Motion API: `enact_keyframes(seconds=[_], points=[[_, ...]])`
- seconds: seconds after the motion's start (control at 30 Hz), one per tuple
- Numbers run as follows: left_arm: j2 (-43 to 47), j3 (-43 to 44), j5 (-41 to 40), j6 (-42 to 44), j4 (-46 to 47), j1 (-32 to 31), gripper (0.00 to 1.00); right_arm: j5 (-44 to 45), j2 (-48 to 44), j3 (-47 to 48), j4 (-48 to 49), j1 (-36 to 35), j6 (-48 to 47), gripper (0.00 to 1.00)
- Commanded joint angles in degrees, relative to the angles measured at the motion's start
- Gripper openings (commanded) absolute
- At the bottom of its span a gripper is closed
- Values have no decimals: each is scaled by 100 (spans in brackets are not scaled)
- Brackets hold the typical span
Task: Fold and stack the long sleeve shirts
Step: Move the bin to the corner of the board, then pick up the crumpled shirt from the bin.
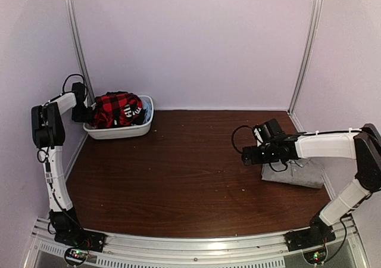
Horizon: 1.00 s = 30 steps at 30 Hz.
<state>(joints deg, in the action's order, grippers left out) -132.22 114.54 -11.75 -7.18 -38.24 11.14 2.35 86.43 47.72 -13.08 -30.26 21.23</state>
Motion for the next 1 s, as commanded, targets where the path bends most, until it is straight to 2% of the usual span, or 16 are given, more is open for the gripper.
enact_keyframes(seconds=[0.0, 0.17, 0.4, 0.53, 0.57, 0.67, 0.77, 0.87, 0.97], points=[[-479, 844, -710, 172, 187, 194, 3, 70, 84, 94, 10, -148, 154, 99], [-885, 1493, -960, 427, 176, 245, 8, 122, 110, 152, -60, -262, 238, 99], [-545, 1607, -924, 351, 64, 398, 45, 174, 259, 281, -124, -423, 291, 99], [145, 1396, -376, 86, 28, 392, 70, 163, 403, 387, -104, -540, 319, 99], [351, 1286, -180, 17, 19, 392, 73, 175, 435, 406, -90, -567, 328, 99], [1069, 684, 253, -176, 135, 376, 76, 184, 511, 451, -60, -656, 345, 99], [1810, -272, 652, -337, 458, 368, 77, 171, 582, 518, -52, -720, 327, 99], [2323, -1027, 1627, -464, 957, 345, 81, 173, 637, 599, -63, -781, 300, 99], [2352, -1215, 2449, -558, 1135, 233, 87, 181, 668, 686, -78, -812, 292, 99]])
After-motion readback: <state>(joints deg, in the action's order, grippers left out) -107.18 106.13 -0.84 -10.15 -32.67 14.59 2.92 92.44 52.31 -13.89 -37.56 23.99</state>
